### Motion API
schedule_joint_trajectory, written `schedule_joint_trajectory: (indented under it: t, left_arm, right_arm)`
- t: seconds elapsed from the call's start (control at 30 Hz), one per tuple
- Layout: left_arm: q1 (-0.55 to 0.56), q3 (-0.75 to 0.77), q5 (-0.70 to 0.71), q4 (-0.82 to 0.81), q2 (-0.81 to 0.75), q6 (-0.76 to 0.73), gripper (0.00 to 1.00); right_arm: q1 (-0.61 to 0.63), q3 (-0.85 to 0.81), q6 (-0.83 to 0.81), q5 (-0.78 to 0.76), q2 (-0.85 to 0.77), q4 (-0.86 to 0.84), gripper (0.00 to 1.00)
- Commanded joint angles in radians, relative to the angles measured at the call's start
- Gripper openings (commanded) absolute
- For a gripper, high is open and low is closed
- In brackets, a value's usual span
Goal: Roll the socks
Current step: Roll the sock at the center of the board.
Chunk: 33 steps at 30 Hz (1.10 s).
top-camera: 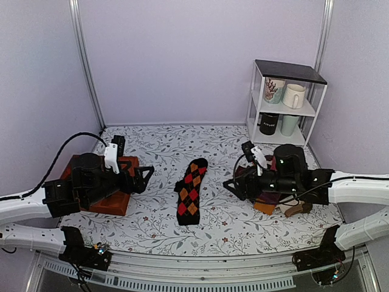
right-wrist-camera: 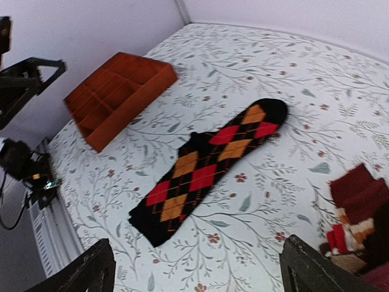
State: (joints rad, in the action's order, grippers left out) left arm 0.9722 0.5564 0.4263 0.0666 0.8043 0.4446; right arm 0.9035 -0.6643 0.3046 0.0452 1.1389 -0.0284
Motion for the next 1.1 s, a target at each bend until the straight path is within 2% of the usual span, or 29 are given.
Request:
schedule_joint_trajectory:
  t: [0.0,0.23,0.47,0.7,1.07]
  left_arm:
    - [-0.015,-0.034,-0.073,-0.042,0.027,0.010,1.00]
    - [-0.012,-0.112,-0.141,-0.089,0.048,0.066,0.99]
    - [-0.010,-0.197,-0.156,-0.123,-0.023,0.087,0.99]
    - [-0.011,-0.250,-0.148,-0.141,-0.079,0.069,0.99]
    - [-0.010,-0.268,-0.105,-0.162,-0.075,0.062,1.00]
  right_arm:
    - [0.018,0.024,-0.130,0.309,0.109,-0.174,0.89]
    - [0.117,0.024,-0.233,0.458,0.299,-0.302,0.76]
    - [0.183,-0.013,-0.254,0.407,0.454,-0.369,0.64]
    - [0.244,-0.090,-0.330,0.307,0.605,-0.398,0.59]
    - [0.252,-0.131,-0.420,0.206,0.690,-0.458,0.59]
